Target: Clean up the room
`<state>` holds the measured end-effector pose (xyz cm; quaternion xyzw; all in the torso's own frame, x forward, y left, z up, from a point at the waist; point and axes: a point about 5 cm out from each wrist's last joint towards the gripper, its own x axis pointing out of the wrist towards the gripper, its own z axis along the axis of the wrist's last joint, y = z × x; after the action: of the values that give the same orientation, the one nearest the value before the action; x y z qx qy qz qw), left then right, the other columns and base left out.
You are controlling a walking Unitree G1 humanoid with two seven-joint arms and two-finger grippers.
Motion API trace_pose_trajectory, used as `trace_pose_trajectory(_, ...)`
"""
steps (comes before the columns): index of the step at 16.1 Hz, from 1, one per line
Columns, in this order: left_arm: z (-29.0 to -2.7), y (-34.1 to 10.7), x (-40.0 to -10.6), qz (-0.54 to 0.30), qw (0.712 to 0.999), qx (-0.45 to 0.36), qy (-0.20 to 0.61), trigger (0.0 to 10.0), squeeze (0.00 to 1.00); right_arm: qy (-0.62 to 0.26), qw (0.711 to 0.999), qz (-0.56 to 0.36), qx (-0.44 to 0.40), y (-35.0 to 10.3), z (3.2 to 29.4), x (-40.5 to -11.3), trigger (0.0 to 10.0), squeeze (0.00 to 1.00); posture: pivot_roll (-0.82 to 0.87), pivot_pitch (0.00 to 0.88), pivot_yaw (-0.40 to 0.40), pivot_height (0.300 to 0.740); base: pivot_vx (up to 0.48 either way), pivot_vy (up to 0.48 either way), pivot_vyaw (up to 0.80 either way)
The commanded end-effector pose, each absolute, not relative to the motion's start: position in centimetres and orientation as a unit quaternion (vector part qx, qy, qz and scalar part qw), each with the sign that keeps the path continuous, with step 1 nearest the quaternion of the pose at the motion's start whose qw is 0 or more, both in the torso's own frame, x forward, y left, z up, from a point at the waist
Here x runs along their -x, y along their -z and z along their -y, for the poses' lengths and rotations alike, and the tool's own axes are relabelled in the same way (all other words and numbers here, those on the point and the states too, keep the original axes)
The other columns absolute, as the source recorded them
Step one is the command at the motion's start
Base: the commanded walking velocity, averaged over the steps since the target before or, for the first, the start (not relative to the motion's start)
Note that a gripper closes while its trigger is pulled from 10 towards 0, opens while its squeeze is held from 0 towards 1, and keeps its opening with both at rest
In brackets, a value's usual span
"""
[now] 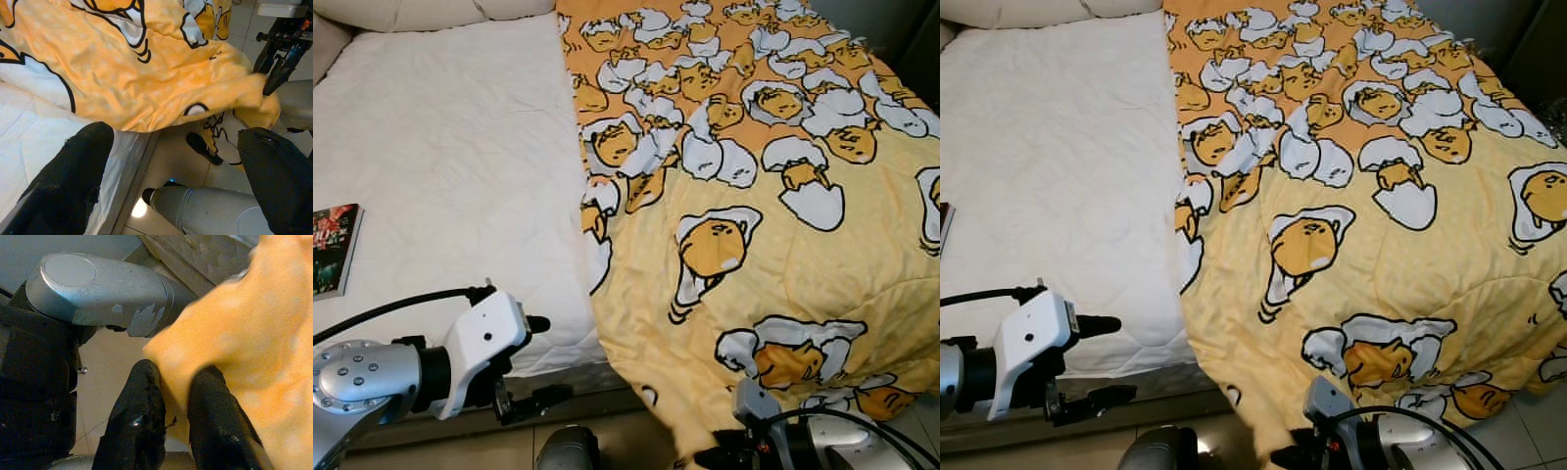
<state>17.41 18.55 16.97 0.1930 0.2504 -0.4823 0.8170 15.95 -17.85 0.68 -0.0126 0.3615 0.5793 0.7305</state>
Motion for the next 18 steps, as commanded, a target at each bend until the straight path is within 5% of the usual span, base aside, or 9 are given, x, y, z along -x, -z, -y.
trace_pose_trajectory(1,-18.6,-16.9,-17.5,-0.255,0.811,-0.198,0.488,10.0,0.00,-0.570,0.738,-0.360,0.014,-1.1,18.0,-15.8,10.0,1.00,0.21,0.091,0.062,0.740,0.000,0.000,0.00)
trace_pose_trajectory(5,-18.6,-16.7,-17.6,-0.255,0.807,-0.200,0.494,10.0,0.01,-0.556,0.749,-0.357,0.048,-1.4,18.0,-15.9,10.0,1.00,0.19,0.077,0.069,0.740,0.000,0.000,0.00)
trace_pose_trajectory(7,-18.4,-16.1,-18.0,-0.248,0.813,-0.196,0.489,10.0,0.01,-0.519,0.792,-0.320,0.018,-1.8,17.3,-17.5,10.0,1.00,0.17,0.037,0.061,0.740,0.000,0.000,0.00)
trace_pose_trajectory(14,-17.5,-12.6,-21.5,-0.174,0.927,-0.134,0.303,10.0,0.01,-0.317,0.909,-0.264,0.055,-1.9,18.5,-21.8,10.0,1.00,0.02,0.000,0.044,0.740,0.000,0.000,0.00)
trace_pose_trajectory(15,-17.0,-12.1,-21.7,-0.166,0.935,-0.125,0.286,10.0,0.01,-0.291,0.918,-0.263,0.055,-1.8,18.7,-21.9,10.0,0.31,0.00,0.000,0.045,0.740,0.000,0.000,0.00)
trace_pose_trajectory(16,-16.8,-11.8,-21.9,-0.162,0.941,-0.114,0.273,10.0,0.01,-0.275,0.923,-0.262,0.060,-1.7,18.7,-22.0,10.0,0.00,-0.02,0.000,0.047,0.740,0.000,0.000,0.00)
trace_pose_trajectory(18,-17.2,-11.1,-22.7,-0.153,0.966,-0.080,0.191,10.0,0.01,-0.191,0.953,-0.232,0.043,-2.6,19.2,-22.4,10.0,0.00,-0.06,0.000,0.044,0.740,0.000,0.000,0.00)
